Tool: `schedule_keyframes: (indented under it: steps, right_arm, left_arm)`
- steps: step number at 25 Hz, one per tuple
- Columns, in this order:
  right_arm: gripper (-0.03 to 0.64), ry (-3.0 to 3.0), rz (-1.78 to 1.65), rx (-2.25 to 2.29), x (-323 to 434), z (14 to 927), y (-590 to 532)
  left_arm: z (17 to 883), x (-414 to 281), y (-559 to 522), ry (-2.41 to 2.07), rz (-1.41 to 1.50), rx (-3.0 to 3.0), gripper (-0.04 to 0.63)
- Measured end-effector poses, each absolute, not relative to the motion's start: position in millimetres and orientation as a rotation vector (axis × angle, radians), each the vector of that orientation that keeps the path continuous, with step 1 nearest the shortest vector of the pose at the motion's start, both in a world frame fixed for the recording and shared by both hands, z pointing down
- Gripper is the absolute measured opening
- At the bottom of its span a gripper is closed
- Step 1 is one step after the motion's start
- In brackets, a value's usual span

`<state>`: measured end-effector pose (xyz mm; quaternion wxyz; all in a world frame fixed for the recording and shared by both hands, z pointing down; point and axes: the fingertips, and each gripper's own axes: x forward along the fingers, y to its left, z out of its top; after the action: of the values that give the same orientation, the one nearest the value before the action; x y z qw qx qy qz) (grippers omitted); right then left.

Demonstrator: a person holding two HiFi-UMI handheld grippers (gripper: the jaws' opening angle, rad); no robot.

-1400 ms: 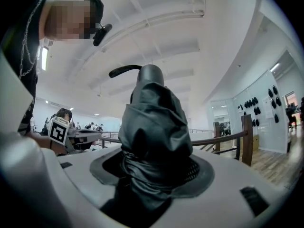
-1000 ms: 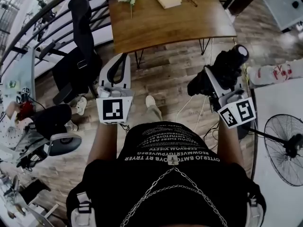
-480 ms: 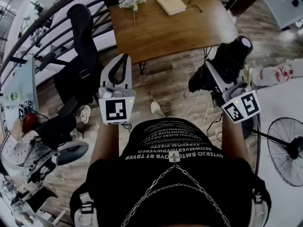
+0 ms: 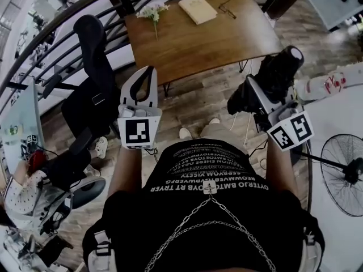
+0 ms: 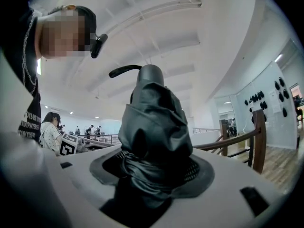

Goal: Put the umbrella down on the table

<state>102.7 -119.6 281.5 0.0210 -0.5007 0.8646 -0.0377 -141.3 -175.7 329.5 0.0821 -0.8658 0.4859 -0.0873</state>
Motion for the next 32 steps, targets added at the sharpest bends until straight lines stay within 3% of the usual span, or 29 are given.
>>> schedule_keyframes:
  steps: [22, 32]
  right_arm:
    - [0.279, 2.671, -0.265, -1.541, 168, 338, -223]
    - [0.279, 2.716, -0.330, -1.493, 215, 347, -305]
  left_arm:
    - [351, -88, -265, 1.523, -0.239, -2.626, 0.031]
    - [348, -21, -344, 1.511, -0.166, -2.685, 0.031]
